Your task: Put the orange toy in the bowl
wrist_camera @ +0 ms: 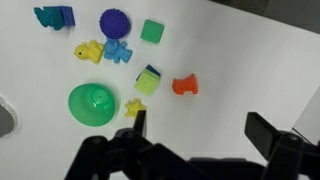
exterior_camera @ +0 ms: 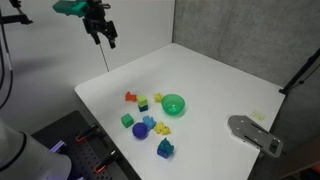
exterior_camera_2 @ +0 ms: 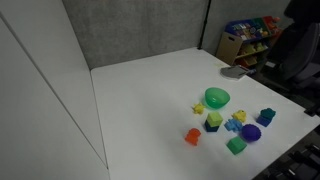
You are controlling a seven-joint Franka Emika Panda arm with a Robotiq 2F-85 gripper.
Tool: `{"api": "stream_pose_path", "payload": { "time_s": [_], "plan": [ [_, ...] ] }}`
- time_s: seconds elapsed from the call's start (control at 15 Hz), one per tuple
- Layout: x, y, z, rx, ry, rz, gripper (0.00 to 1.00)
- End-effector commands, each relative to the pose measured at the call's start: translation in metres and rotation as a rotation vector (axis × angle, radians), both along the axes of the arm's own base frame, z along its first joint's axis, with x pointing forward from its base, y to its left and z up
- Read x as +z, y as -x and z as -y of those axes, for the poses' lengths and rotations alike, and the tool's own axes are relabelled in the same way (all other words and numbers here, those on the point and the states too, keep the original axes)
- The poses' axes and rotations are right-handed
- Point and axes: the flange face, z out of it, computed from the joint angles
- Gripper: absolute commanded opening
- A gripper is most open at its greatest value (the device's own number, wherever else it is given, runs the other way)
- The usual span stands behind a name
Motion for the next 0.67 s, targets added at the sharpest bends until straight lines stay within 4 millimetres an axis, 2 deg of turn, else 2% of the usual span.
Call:
{"api": "stream_pose_path", "payload": {
  "time_s": [0.0,0.2,0.47,0.53,0.6],
  "plan": [
    [-0.026,-0.036,-0.009,-0.06,-0.019,0.033,1.0],
    [-0.061,-0.057,-0.012,-0.122,-0.056,0.031,1.0],
    [-0.101,-0.072,-0.012,-0.186,-0.069,0.0,1.0],
    [-0.105,-0.074,-0.012,-0.192,-0.077,-0.018,1.0],
    [-0.104,-0.061,-0.011,-0.155,-0.059,-0.008,1.0]
  ]
}}
